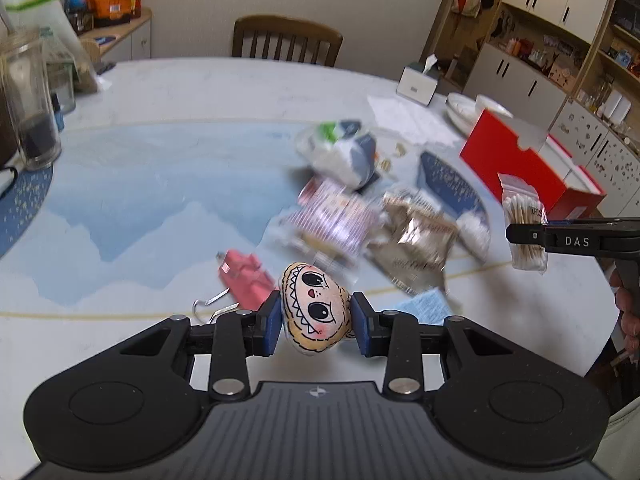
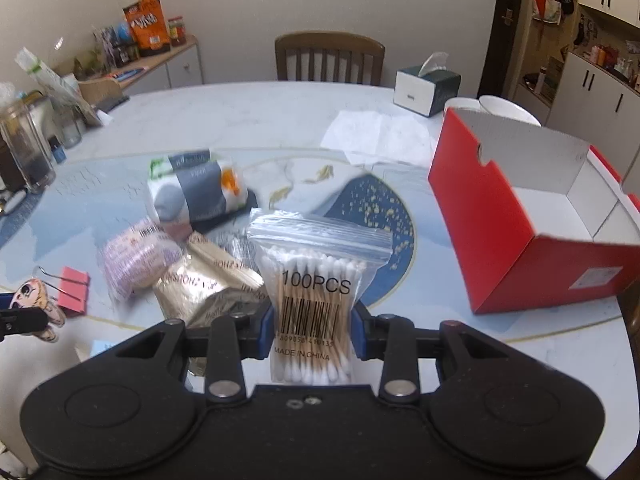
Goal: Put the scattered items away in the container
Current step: 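Carry the swab bag and cartoon charm with both tools over the red box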
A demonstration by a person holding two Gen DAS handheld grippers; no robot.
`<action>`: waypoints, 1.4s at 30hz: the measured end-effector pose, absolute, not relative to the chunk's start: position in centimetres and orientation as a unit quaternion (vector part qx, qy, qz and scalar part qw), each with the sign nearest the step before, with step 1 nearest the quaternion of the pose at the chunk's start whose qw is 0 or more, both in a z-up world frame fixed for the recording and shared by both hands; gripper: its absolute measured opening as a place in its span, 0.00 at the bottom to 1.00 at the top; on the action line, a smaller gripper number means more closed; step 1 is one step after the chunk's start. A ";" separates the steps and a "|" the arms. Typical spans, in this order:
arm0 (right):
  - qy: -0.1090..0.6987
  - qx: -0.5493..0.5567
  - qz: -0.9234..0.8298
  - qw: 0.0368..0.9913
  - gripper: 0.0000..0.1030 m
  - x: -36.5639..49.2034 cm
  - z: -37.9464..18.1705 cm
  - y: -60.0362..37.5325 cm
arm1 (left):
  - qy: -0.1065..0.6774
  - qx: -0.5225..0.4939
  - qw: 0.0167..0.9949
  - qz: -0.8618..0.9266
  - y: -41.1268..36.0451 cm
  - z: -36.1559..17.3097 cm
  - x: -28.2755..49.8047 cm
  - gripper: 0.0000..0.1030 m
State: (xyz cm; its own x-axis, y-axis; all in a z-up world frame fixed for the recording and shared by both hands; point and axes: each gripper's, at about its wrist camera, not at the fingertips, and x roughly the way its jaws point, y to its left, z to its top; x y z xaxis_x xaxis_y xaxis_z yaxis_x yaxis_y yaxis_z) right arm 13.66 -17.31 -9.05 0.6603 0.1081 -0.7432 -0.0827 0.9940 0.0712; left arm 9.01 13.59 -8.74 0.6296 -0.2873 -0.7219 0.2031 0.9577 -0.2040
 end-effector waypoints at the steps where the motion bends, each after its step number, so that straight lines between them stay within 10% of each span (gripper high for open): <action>1: 0.406 0.016 0.057 0.912 0.34 13.6 -8.7 -17.7 | 0.405 -0.053 0.903 -0.135 13.2 -8.3 9.1 0.34; 42: 0.366 0.018 0.066 0.928 0.34 18.7 -3.6 -41.3 | 0.308 0.018 0.909 -0.281 -17.0 -0.5 19.6 0.34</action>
State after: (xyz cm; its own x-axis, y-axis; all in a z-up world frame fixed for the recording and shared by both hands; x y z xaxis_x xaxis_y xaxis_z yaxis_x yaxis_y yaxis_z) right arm 18.68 -41.26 -3.62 0.7234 0.1357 -0.6770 -0.1094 0.9906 0.0817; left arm 19.59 -17.00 -0.45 0.6523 -0.4999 -0.5697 0.5219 0.8413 -0.1407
